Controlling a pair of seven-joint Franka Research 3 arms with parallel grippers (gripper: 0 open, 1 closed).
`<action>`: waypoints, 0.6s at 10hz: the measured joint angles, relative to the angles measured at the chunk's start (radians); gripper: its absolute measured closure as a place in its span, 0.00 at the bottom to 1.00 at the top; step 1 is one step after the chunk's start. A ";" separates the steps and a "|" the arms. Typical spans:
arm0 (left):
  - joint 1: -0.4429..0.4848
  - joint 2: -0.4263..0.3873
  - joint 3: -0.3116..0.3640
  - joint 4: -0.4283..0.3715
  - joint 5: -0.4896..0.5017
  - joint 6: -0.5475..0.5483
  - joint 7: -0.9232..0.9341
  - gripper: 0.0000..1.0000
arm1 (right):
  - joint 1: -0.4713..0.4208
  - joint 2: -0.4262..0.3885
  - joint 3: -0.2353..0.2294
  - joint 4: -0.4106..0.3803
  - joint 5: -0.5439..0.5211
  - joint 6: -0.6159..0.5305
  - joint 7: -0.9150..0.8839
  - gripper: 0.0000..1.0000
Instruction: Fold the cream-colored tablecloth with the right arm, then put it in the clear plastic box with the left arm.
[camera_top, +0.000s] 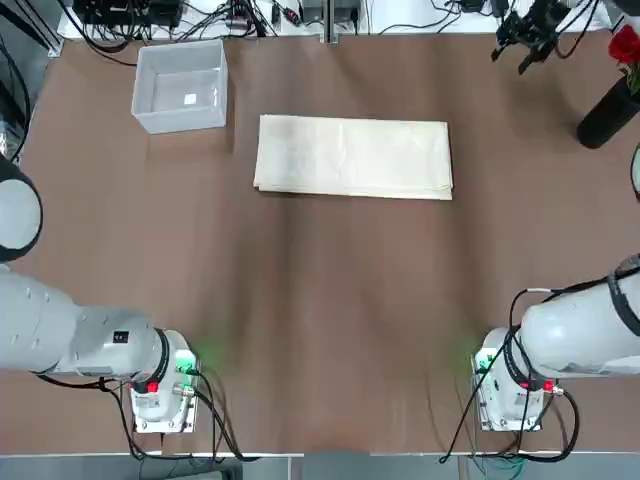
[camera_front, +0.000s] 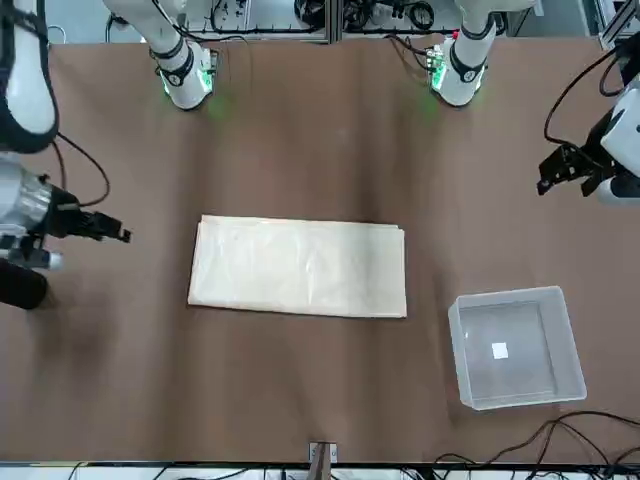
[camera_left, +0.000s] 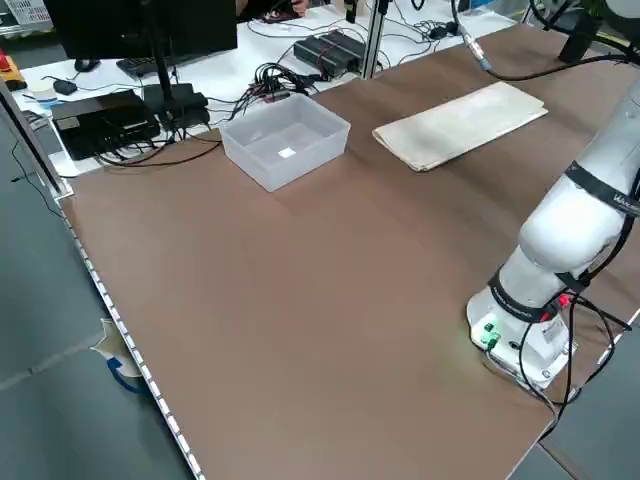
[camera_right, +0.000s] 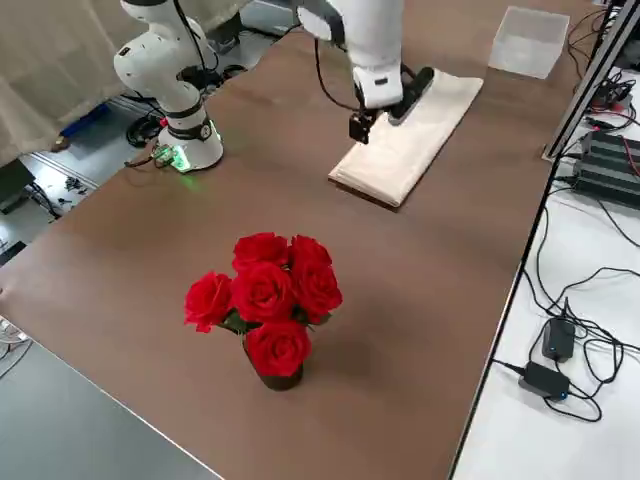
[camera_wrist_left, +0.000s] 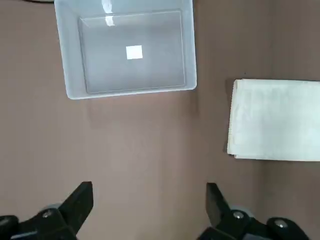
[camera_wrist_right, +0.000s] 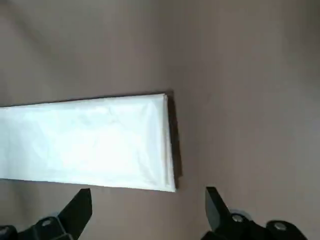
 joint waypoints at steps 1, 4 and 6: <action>0.000 0.001 0.000 0.000 0.000 0.001 0.000 0.00 | 0.000 0.019 0.001 -0.034 0.035 0.032 -0.039 0.00; 0.000 0.002 0.000 0.000 0.000 0.001 0.004 0.00 | 0.000 0.085 0.000 -0.115 0.146 0.115 -0.179 0.00; -0.001 0.002 -0.001 0.000 0.000 0.002 0.005 0.00 | 0.000 0.141 0.000 -0.172 0.226 0.190 -0.292 0.00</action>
